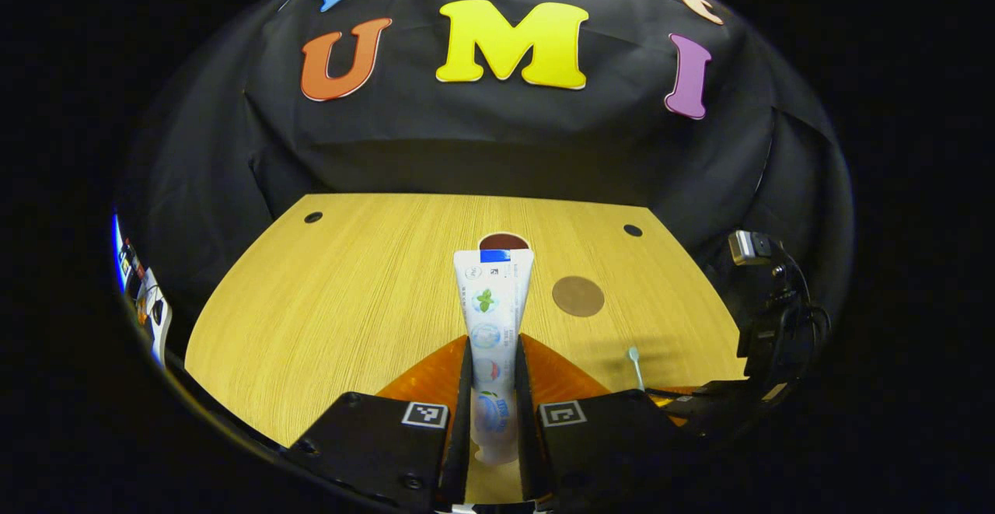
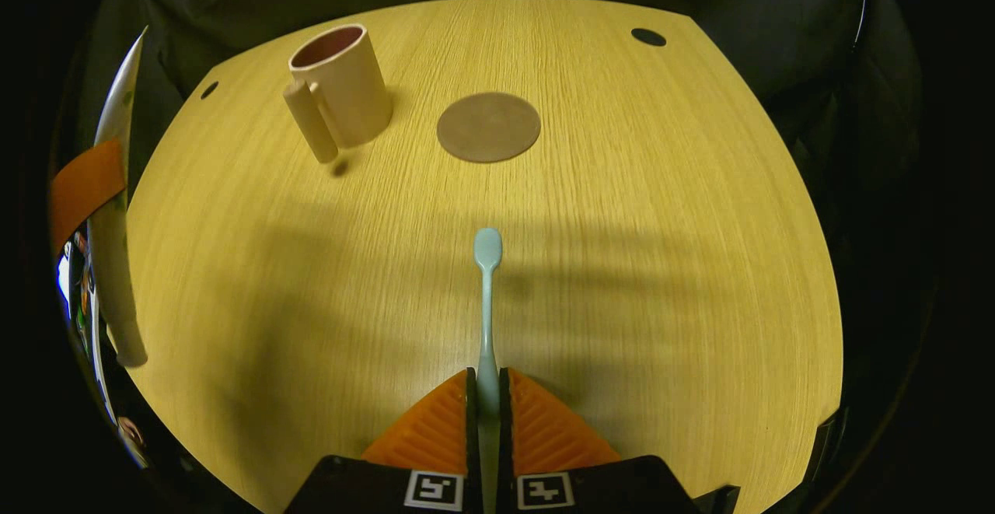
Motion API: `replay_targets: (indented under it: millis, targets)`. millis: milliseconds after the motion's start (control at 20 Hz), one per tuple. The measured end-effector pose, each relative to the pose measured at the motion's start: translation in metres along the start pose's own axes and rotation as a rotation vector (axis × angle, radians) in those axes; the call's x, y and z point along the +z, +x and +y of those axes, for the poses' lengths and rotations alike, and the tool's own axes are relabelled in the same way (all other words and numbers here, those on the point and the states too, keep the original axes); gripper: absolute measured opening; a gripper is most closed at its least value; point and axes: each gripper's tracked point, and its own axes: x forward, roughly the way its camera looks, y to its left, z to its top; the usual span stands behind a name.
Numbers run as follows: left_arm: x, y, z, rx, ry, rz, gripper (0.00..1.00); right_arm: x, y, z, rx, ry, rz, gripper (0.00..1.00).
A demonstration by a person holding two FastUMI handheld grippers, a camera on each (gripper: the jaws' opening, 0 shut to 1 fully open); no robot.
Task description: Put the toothbrush and toothpaste on the desktop into the cup, then pick up the cup and place it on the coaster on the desktop.
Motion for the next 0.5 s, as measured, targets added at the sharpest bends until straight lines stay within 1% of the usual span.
replay_targets:
  millis: [50,100,350,500]
  targets:
    - [0.013,0.003,0.000,-0.003,0.001,-0.036,0.32,0.004,-0.006,-0.002,0.002,-0.001,-0.013,0.17]
    - [0.024,0.007,0.001,-0.004,0.000,-0.070,0.29,0.007,-0.011,-0.003,0.003,-0.007,-0.028,0.16]
    - [0.085,0.034,0.007,-0.011,-0.008,-0.236,0.29,0.015,-0.032,-0.005,0.011,-0.041,-0.088,0.16]
    - [0.114,0.053,0.006,-0.026,0.003,-0.330,0.29,0.018,-0.036,-0.002,0.024,-0.043,-0.115,0.17]
